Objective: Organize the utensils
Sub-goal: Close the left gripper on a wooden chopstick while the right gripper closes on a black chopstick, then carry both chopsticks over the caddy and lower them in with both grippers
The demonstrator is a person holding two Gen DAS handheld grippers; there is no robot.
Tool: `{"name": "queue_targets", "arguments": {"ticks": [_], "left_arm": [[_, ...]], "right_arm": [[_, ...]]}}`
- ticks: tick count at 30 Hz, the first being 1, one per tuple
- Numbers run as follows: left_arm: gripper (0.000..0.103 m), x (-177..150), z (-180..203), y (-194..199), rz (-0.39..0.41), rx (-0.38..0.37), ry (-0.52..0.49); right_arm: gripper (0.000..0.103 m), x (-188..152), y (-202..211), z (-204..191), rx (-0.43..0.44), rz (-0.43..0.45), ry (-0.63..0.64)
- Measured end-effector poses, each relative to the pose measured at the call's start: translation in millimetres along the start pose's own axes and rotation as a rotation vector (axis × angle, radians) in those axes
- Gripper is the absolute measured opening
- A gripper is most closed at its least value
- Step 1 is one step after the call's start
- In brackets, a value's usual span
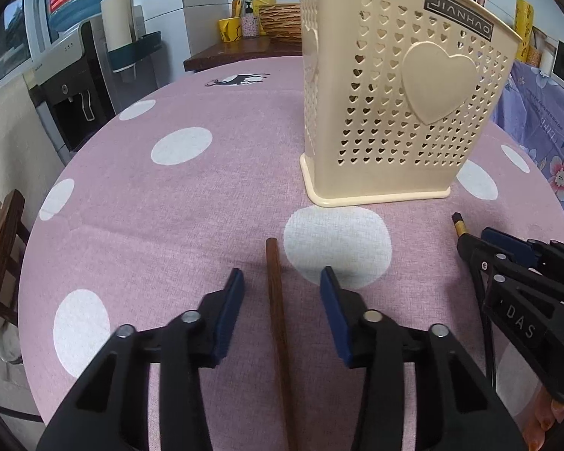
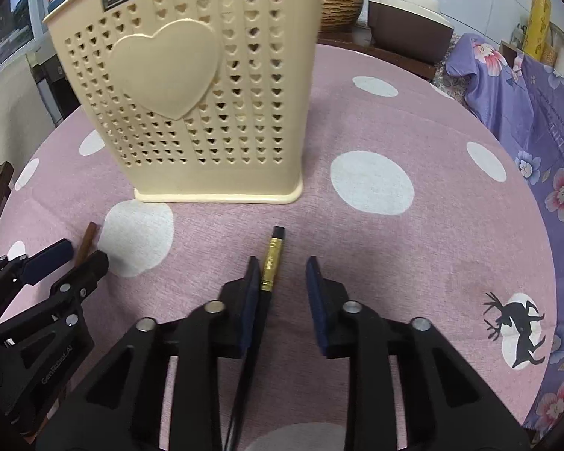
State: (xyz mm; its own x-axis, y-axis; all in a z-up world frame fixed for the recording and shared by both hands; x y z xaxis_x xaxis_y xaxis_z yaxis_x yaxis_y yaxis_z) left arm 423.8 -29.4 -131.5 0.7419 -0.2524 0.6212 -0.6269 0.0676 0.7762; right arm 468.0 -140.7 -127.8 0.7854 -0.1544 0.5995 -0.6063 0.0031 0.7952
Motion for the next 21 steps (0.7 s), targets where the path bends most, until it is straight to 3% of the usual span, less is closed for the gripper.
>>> {"name": "queue_targets", "arguments": {"ticks": [3, 5, 13, 21], "left_arm": [[0.013, 2, 6, 0, 0.002, 0.003, -0.022], [0.009, 2, 7, 1, 0.005, 0.003, -0.022], [0.008, 5, 5, 6, 0.029, -0.020, 0.014], [0.008, 30, -3, 62, 0.175, -0.091, 0.082]], "right_arm": [[0.011, -1, 1, -5, 0.004, 0.006, 0.025], [0.010, 0, 1, -4, 0.016, 0.008, 0.016], [0.008, 5, 13, -3, 0.134, 0.034, -0.018], [0.008, 28, 76, 3, 0.232, 0.176, -0.027]]}}
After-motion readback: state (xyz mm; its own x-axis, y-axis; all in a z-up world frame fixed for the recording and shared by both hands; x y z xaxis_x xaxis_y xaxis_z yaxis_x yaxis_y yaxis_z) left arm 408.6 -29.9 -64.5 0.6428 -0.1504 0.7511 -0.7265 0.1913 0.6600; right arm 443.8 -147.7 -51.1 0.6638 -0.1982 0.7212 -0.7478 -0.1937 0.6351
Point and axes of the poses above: each gripper's, at about its wrist camera, not at the fingertips, and y roughly against the way its jaws point, z to its right, x to its top, the point moved 10 cm from there along -y, roughly the way its jaws point, and after that the axes turned 7 degrees about -y, right-handed, at the moved point
